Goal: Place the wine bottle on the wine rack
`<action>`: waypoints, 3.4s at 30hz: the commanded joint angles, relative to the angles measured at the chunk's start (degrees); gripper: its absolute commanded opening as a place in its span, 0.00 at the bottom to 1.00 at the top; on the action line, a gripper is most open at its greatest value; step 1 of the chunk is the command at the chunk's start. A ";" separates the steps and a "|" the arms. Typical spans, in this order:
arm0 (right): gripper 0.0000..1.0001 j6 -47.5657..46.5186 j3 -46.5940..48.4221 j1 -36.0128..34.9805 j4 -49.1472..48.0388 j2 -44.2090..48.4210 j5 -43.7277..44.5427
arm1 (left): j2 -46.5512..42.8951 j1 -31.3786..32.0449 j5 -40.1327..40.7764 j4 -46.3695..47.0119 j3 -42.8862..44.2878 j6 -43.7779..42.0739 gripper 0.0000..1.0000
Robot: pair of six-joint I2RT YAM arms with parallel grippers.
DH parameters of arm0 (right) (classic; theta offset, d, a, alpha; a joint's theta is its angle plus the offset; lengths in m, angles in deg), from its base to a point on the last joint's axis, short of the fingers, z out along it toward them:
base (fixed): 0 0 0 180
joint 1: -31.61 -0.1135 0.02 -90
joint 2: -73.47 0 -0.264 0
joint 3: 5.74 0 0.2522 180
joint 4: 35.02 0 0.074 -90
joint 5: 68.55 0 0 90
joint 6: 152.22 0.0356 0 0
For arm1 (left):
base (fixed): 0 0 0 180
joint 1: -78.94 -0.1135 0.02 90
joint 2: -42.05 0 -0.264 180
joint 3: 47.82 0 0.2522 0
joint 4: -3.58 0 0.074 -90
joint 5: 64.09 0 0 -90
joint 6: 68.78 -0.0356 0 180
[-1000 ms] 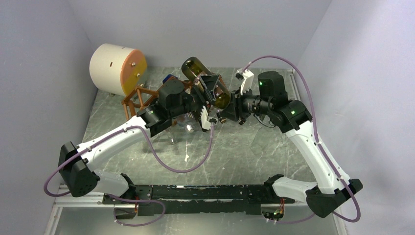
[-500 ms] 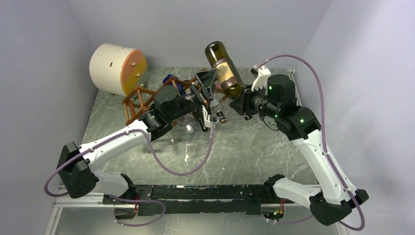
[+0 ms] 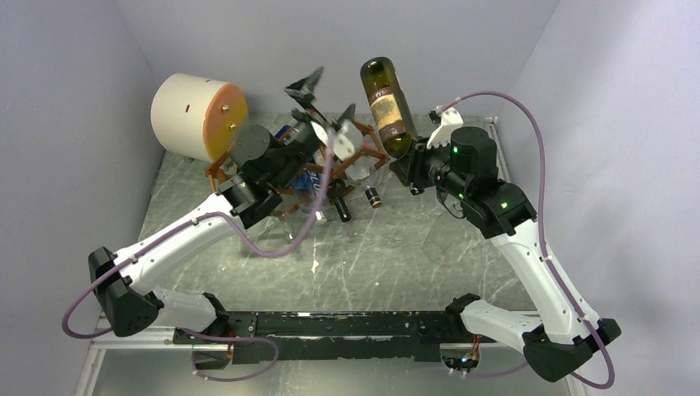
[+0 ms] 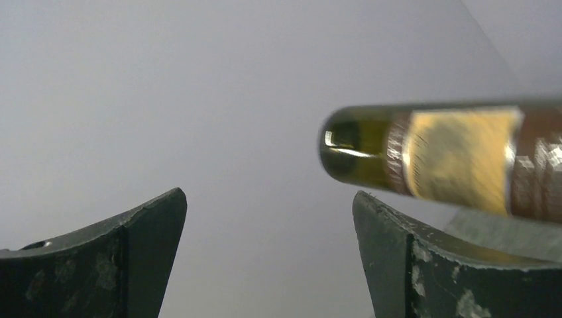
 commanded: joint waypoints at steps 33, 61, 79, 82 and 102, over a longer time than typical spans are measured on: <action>0.00 0.34 -8.65 -42.73 -13.37 -16.21 2.03 | -11.03 -44.92 -12.94 -55.85 4.89 76.17 0.99; 0.00 14.05 -3.66 -44.92 -18.89 -28.78 19.60 | -13.05 -50.70 -17.59 -56.90 -10.55 80.84 0.79; 0.00 23.61 -1.70 -44.94 -34.17 -37.09 22.21 | -15.93 -50.75 -17.98 -62.48 -10.15 80.16 0.66; 0.00 26.95 -1.17 -44.90 -35.52 -38.68 23.92 | -16.46 -50.71 -18.22 -62.44 -10.67 80.07 0.67; 0.00 33.73 4.10 -42.12 -41.78 -47.27 30.25 | -20.62 -50.65 -13.77 -65.74 -5.16 75.84 0.74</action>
